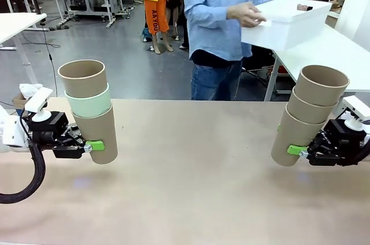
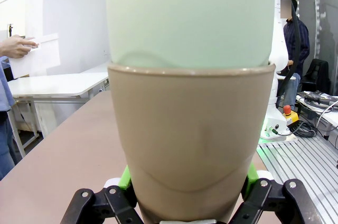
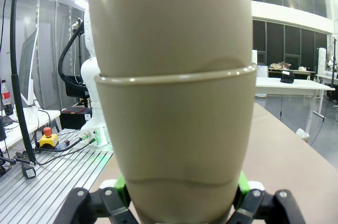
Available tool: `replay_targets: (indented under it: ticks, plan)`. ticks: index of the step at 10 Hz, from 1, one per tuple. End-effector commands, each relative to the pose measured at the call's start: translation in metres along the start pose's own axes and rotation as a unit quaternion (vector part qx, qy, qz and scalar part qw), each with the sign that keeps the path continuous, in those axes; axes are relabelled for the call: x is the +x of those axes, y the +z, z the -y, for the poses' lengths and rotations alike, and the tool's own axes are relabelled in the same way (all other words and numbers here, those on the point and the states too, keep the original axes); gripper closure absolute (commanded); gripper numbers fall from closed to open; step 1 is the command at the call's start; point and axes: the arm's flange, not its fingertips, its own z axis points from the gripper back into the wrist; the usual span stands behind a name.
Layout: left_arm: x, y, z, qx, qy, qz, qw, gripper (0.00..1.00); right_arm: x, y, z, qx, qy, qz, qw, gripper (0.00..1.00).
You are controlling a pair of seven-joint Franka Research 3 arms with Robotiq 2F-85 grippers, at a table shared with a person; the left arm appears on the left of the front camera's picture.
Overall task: Stack the cups and store them in the basket.
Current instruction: Place the stack of Reusable plastic cups into the Pantry Basket.
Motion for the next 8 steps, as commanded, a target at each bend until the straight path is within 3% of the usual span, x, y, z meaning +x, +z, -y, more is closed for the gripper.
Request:
replay_targets:
  ticks: [1,8]
  plan:
    - [0.0045,-0.0012,0.0001,-0.002,-0.002,0.002,1.000,0.14,0.0038,0.0000,0.0016,-0.006,0.006,0.006,1.000,0.16]
    - [0.0045,-0.0012,0.0001,-0.002,-0.002,0.002,1.000,0.14,0.0038,0.0000,0.0016,-0.006,0.006,0.006,1.000,0.16]
